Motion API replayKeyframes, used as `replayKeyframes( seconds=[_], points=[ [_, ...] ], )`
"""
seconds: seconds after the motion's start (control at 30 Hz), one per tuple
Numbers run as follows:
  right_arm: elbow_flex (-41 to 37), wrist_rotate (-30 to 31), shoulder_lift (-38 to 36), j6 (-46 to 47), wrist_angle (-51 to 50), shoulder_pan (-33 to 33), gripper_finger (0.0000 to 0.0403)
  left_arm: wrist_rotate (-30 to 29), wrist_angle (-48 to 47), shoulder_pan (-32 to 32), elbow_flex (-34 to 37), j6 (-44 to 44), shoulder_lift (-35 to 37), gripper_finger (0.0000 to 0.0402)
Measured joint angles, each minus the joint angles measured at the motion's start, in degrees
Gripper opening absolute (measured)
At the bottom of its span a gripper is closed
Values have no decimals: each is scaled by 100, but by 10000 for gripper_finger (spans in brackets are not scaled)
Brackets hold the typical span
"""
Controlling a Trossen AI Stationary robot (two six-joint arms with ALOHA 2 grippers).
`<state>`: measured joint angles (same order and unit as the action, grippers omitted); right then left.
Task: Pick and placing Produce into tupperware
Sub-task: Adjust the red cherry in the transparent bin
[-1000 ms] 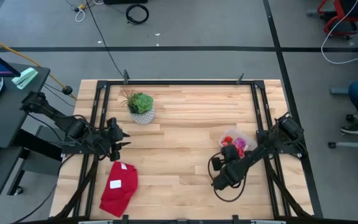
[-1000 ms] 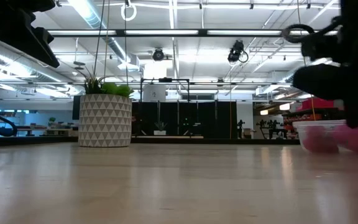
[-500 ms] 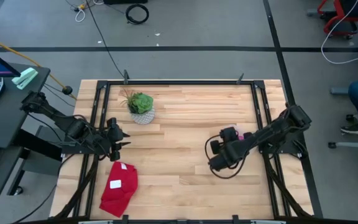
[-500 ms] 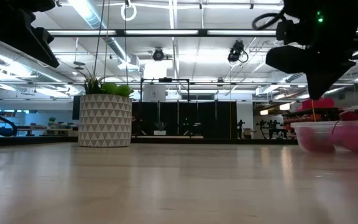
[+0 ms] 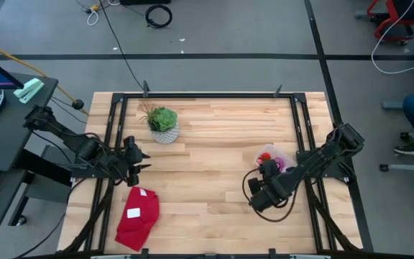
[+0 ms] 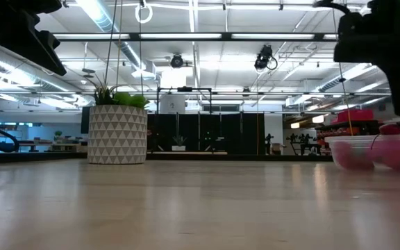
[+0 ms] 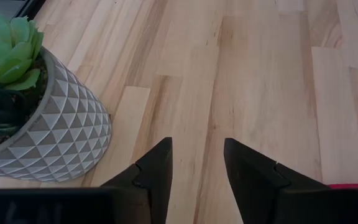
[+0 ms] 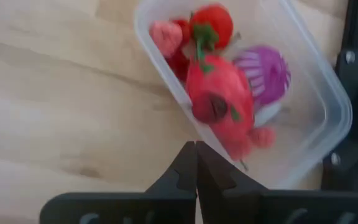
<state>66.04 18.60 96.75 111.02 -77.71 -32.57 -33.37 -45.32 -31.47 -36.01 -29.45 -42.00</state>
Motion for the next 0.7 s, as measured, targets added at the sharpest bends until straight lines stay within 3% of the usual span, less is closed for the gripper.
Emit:
replayKeyframes(
  seconds=[0.27, 0.7],
  points=[
    [0, -120, 0, 490, 0, -333, 0, 0, 2, -2, 0, -35, 2, 141],
    [-447, -130, 4, 319, 424, 82, 0, 0, 4, 0, 0, -42, 1, 147]
  ],
)
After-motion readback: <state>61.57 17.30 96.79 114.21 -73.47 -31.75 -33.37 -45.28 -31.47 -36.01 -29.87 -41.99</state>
